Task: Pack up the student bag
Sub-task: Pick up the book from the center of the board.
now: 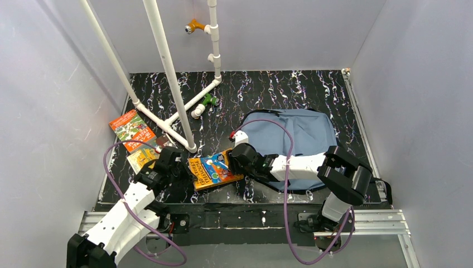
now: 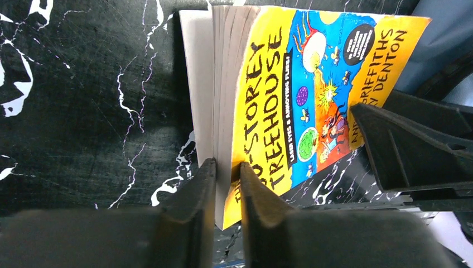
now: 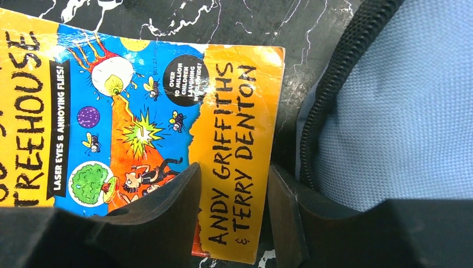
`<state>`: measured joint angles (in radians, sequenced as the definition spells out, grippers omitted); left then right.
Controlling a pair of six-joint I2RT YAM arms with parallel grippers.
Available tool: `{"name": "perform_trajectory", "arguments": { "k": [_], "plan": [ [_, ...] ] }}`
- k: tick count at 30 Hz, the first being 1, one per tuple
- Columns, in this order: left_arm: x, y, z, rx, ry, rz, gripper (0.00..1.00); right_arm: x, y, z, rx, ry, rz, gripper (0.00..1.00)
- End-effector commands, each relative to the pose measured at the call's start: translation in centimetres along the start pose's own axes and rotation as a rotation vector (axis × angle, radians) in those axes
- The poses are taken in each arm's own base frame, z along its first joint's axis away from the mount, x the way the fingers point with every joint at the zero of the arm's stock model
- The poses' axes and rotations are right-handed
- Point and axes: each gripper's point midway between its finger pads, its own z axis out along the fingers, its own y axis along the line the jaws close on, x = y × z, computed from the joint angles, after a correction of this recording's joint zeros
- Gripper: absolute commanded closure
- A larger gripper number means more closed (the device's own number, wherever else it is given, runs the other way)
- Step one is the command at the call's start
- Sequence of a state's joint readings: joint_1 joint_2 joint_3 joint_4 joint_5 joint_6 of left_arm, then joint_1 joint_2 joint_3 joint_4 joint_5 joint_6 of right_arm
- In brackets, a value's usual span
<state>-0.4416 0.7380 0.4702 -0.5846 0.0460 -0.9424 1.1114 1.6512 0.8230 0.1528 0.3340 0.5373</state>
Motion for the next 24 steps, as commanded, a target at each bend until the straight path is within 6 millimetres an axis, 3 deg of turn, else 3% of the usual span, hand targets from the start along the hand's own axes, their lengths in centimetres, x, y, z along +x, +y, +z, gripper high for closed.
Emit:
{"name": "perform_trajectory", "arguments": {
  "k": [1, 5, 9, 14, 17, 21, 24],
  "plan": [
    [-1.4, -5.1, -1.8, 0.189, -0.021, 0.022, 1.00, -0.7, 5.0, -0.3, -0.209, -0.001, -0.096, 0.45],
    [-1.5, -4.1, -1.7, 0.137, -0.030, 0.009, 1.00, -1.5, 4.5, -1.3, -0.168, -0.019, -0.202, 0.29],
    [-1.3, -3.6, -1.7, 0.108, -0.022, -0.014, 1.00, -3.2, 4.4, -3.6, -0.134, -0.075, -0.350, 0.16],
    [-1.5, -4.1, -2.2, 0.124, -0.023, -0.026, 1.00, -3.5, 7.4, -6.7, -0.239, -0.203, -0.642, 0.03],
    [-1.5, -4.5, -2.4, 0.131, -0.017, -0.023, 1.00, -2.7, 9.5, -7.9, -0.290, -0.300, -0.834, 0.02],
    [-1.5, -4.5, -2.6, 0.130, -0.015, -0.023, 1.00, -2.7, 10.9, -7.5, -0.284, -0.342, -0.880, 0.02],
    [-1.4, -4.4, -2.7, 0.135, -0.017, -0.025, 1.00, -3.8, 9.8, -6.3, -0.144, -0.371, -0.841, 0.02]
  ]
}}
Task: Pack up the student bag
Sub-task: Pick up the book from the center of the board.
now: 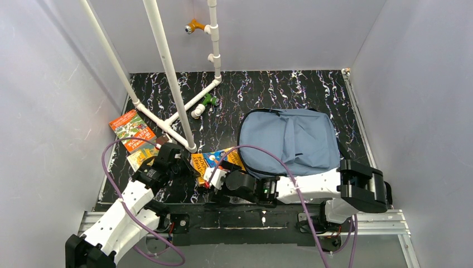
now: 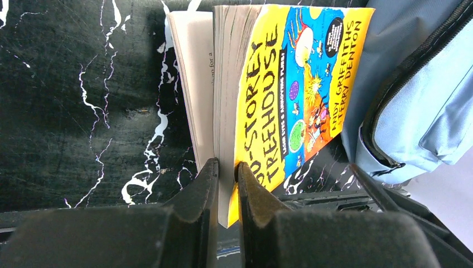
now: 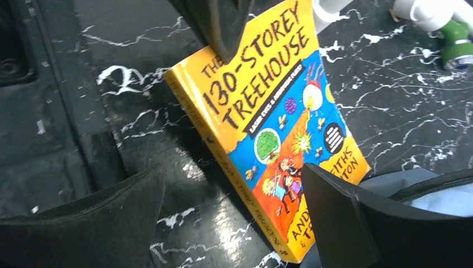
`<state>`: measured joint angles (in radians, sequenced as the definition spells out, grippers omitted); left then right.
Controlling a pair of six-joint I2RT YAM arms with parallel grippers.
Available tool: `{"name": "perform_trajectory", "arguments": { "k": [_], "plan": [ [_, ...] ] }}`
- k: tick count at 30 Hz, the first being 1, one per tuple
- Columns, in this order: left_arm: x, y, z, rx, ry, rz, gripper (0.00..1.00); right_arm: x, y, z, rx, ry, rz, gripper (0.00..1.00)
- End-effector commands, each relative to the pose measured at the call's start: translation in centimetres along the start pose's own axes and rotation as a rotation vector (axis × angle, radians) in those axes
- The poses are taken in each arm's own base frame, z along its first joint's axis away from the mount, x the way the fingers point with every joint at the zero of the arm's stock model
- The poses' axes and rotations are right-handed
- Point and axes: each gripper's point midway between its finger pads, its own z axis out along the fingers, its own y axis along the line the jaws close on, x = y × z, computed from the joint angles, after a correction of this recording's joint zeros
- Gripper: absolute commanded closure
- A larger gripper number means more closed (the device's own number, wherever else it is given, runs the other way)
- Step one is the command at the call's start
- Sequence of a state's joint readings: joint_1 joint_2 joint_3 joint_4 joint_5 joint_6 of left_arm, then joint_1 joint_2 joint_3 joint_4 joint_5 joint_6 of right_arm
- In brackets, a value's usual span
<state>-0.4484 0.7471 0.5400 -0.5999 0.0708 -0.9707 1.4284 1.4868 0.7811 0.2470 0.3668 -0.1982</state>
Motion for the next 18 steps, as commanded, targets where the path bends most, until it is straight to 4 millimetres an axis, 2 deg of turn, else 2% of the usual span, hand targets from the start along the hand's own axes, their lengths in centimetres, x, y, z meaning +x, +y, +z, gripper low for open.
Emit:
{"name": "perform_trajectory", "arguments": {
  "k": [1, 3, 6, 8, 9, 13, 16, 18],
  "plan": [
    [-0.7, -2.2, -1.3, 0.082, -0.018, -0.006, 1.00, -2.4, -3.4, 1.5, 0.213, -0.071, -0.017, 0.02],
    [-0.7, -2.3, -1.5, 0.086, -0.019, -0.007, 1.00, -2.4, -3.0, 1.9, 0.198, -0.073, -0.035, 0.02],
    [-0.7, -2.5, -1.8, 0.093, -0.016, -0.008, 1.00, -3.0, -0.6, 2.7, 0.087, -0.132, -0.095, 0.02],
    [-0.7, -2.7, -1.9, 0.097, -0.018, -0.006, 1.00, -2.8, 0.8, 2.9, 0.084, -0.147, -0.190, 0.02],
    [-0.8, -2.7, -2.0, 0.098, -0.020, -0.006, 1.00, -2.9, 0.8, 3.0, 0.121, -0.152, -0.253, 0.02],
    [-0.7, -2.7, -2.3, 0.098, -0.018, -0.006, 1.00, -2.8, -1.4, 3.3, 0.401, -0.095, -0.381, 0.11],
    [-0.8, -2.7, -2.4, 0.098, -0.021, -0.007, 1.00, -2.0, -2.1, 3.5, 0.486, -0.104, -0.419, 0.16],
    [-0.7, -2.7, -2.5, 0.096, -0.018, -0.006, 1.00, -1.6, -2.2, 3.6, 0.513, -0.117, -0.418, 0.29]
  ]
}}
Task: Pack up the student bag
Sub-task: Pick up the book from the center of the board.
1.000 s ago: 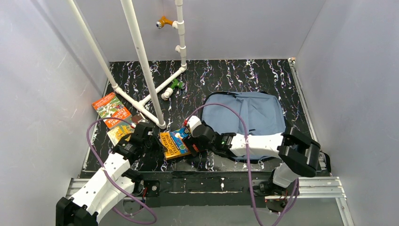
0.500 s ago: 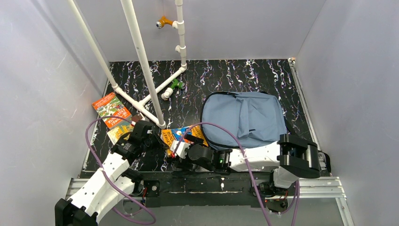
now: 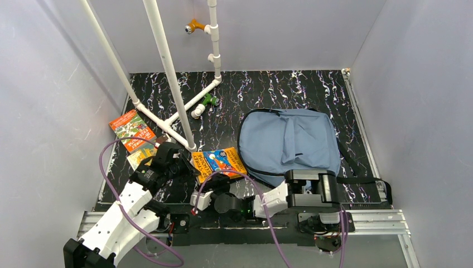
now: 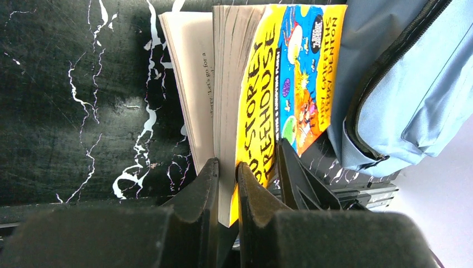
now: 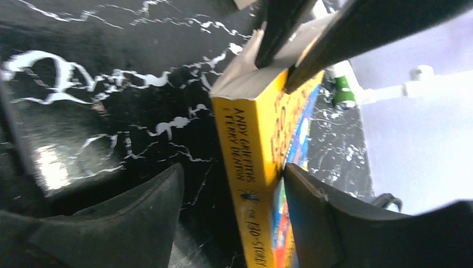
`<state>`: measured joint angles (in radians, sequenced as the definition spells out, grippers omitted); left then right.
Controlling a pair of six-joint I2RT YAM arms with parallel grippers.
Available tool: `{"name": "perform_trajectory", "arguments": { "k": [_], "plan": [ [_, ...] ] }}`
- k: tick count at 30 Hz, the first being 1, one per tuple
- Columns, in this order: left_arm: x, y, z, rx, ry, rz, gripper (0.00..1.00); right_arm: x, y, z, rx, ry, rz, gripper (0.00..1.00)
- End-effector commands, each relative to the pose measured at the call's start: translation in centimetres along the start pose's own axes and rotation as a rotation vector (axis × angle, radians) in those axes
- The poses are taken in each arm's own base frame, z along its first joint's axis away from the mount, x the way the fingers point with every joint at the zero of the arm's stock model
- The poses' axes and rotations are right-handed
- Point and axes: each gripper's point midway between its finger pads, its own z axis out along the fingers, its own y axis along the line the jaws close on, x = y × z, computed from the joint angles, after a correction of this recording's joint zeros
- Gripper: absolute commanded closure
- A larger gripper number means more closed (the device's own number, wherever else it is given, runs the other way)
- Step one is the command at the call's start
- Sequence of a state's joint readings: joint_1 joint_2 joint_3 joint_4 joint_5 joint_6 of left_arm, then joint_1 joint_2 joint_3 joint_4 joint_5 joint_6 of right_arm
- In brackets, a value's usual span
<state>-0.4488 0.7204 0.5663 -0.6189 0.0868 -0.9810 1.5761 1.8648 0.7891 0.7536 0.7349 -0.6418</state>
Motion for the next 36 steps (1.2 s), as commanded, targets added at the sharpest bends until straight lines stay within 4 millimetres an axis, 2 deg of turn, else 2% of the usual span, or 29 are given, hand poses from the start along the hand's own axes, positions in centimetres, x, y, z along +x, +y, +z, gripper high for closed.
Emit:
{"name": "perform_trajectory", "arguments": {
  "k": [1, 3, 7, 9, 10, 11, 13, 16, 19, 24, 30, 34, 36],
  "plan": [
    [-0.5, -1.8, -1.5, 0.060, -0.009, 0.002, 1.00, -0.5, -4.5, 0.0, 0.257, -0.021, 0.013, 0.34],
    [-0.5, -1.9, -1.6, 0.063, -0.008, 0.001, 1.00, -0.4, -4.1, 0.4, 0.266, -0.024, -0.012, 0.42],
    [-0.5, -2.1, -1.9, 0.067, -0.009, 0.000, 1.00, -0.4, -4.2, 0.4, 0.287, -0.032, -0.027, 0.48],
    [-0.5, -2.1, -2.1, 0.068, -0.010, -0.009, 1.00, -0.4, -4.4, 0.2, 0.295, -0.036, -0.020, 0.66],
    [-0.6, -2.3, -2.7, 0.068, -0.014, -0.036, 1.00, -0.4, -4.8, -0.4, 0.290, -0.051, 0.048, 0.79],
    [-0.6, -2.6, -3.0, 0.076, -0.015, -0.041, 0.90, -0.5, -4.8, -0.6, 0.278, -0.063, 0.076, 0.81],
    [-0.8, -3.0, -3.6, 0.092, -0.024, -0.063, 0.57, -0.5, -4.7, -1.0, 0.249, -0.073, 0.117, 0.84],
    [-1.0, -3.7, -4.8, 0.118, -0.035, -0.094, 0.16, -1.0, -4.9, -1.8, 0.203, -0.106, 0.190, 0.90],
    [-1.1, -4.7, -5.6, 0.155, -0.028, -0.110, 0.03, -1.4, -4.7, -2.5, 0.146, -0.149, 0.267, 0.96],
    [-0.4, -6.8, -6.1, 0.217, 0.056, -0.204, 0.02, -2.0, -5.5, -3.2, 0.134, -0.172, 0.321, 0.99],
    [0.2, -6.2, -4.8, 0.154, 0.102, -0.343, 0.02, -2.6, -6.6, -3.5, 0.156, -0.190, 0.357, 0.99],
    [0.2, -6.4, -3.8, 0.165, 0.112, -0.388, 0.10, -3.1, -6.6, -3.5, 0.148, -0.212, 0.374, 0.99],
    [0.3, -6.6, -3.5, 0.170, 0.121, -0.402, 0.20, -3.2, -6.7, -3.6, 0.143, -0.210, 0.392, 0.99]
  ]
}}
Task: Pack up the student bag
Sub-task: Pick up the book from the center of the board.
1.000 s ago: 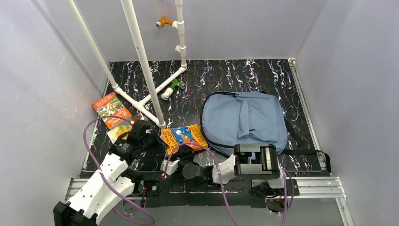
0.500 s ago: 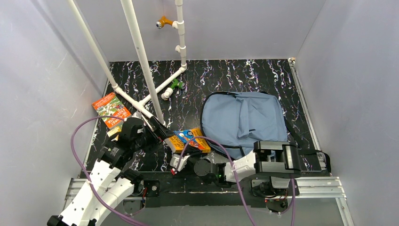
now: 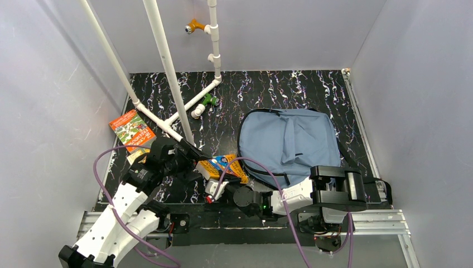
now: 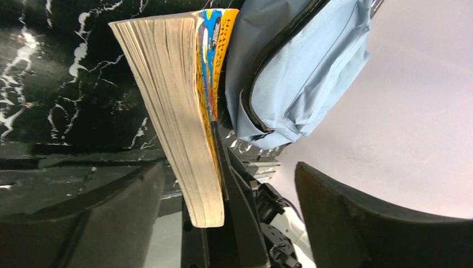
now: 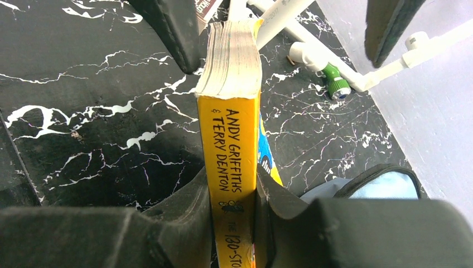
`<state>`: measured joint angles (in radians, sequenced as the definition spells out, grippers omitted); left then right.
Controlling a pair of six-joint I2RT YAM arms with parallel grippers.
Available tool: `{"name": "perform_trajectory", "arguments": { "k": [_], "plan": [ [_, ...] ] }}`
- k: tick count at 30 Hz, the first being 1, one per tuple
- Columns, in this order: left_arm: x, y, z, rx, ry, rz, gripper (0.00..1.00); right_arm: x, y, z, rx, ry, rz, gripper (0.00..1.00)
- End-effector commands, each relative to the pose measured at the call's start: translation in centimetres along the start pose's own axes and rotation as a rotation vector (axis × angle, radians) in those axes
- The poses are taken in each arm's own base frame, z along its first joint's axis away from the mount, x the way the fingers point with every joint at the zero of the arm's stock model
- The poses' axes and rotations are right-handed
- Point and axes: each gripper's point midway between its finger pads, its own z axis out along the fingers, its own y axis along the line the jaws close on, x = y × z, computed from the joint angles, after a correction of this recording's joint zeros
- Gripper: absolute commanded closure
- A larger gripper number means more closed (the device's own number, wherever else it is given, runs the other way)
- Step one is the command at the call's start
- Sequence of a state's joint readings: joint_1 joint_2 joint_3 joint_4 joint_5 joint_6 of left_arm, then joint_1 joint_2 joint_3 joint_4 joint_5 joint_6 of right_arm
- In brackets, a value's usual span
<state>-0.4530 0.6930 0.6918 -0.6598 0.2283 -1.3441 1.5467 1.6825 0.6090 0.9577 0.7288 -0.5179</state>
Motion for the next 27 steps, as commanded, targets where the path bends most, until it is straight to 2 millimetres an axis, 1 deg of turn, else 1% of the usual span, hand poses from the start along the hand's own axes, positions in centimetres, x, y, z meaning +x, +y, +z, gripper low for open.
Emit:
{"name": "perform_trajectory", "arguments": {
  "k": [1, 4, 10, 11, 15, 17, 18, 19, 20, 21, 22, 23, 24, 25, 27],
  "plan": [
    [0.3, -0.1, 0.8, 0.009, 0.029, -0.059, 0.25, -3.5, -1.6, -0.2, 0.035, -0.092, 0.153, 0.99],
    [0.3, 0.6, 1.3, -0.011, 0.029, -0.073, 0.32, -3.8, -2.0, -0.3, 0.047, -0.102, 0.167, 0.99],
    [0.8, 1.6, 2.2, -0.027, 0.062, -0.095, 0.36, -4.3, -2.1, -0.2, 0.044, -0.103, 0.169, 0.99],
    [0.9, 1.6, 2.3, -0.029, 0.067, -0.098, 0.41, -4.5, -2.1, 0.0, 0.046, -0.102, 0.162, 0.99],
    [0.7, 1.4, 2.4, -0.001, 0.058, -0.061, 0.67, -5.0, -2.0, 0.1, 0.035, -0.107, 0.163, 0.97],
    [0.6, 1.1, 2.3, 0.013, 0.050, -0.040, 0.81, -5.2, -2.1, 0.1, 0.034, -0.108, 0.162, 0.89],
    [0.6, 0.9, 2.2, 0.023, 0.047, -0.035, 0.87, -5.2, -2.0, 0.0, 0.024, -0.101, 0.167, 0.82],
    [0.5, 0.7, 2.0, 0.035, 0.040, -0.028, 0.93, -5.3, -2.1, -0.2, 0.014, -0.099, 0.180, 0.71],
    [0.4, 0.6, 1.9, 0.042, 0.031, -0.013, 0.98, -5.5, -2.1, -0.5, -0.001, -0.104, 0.198, 0.57],
    [0.2, 0.6, 1.8, 0.043, 0.018, 0.001, 1.00, -5.5, -2.2, -1.0, -0.018, -0.104, 0.218, 0.40],
    [0.0, 0.8, 1.7, 0.033, 0.006, 0.011, 1.00, -5.5, -2.2, -1.4, -0.036, -0.096, 0.242, 0.27],
    [-0.1, 1.1, 1.6, 0.016, -0.001, 0.016, 1.00, -6.2, -2.5, -2.0, -0.055, -0.105, 0.280, 0.14],
    [-0.2, 1.4, 1.6, -0.003, -0.005, 0.022, 1.00, -6.6, -2.7, -2.5, -0.078, -0.097, 0.311, 0.05],
    [-0.3, 1.6, 1.5, -0.017, -0.009, 0.037, 1.00, -6.3, -2.4, -3.2, -0.127, -0.062, 0.333, 0.02],
    [-0.4, 2.3, 1.6, -0.051, -0.015, 0.062, 1.00, -6.2, -3.0, -4.4, -0.191, -0.032, 0.382, 0.02]
  ]
}}
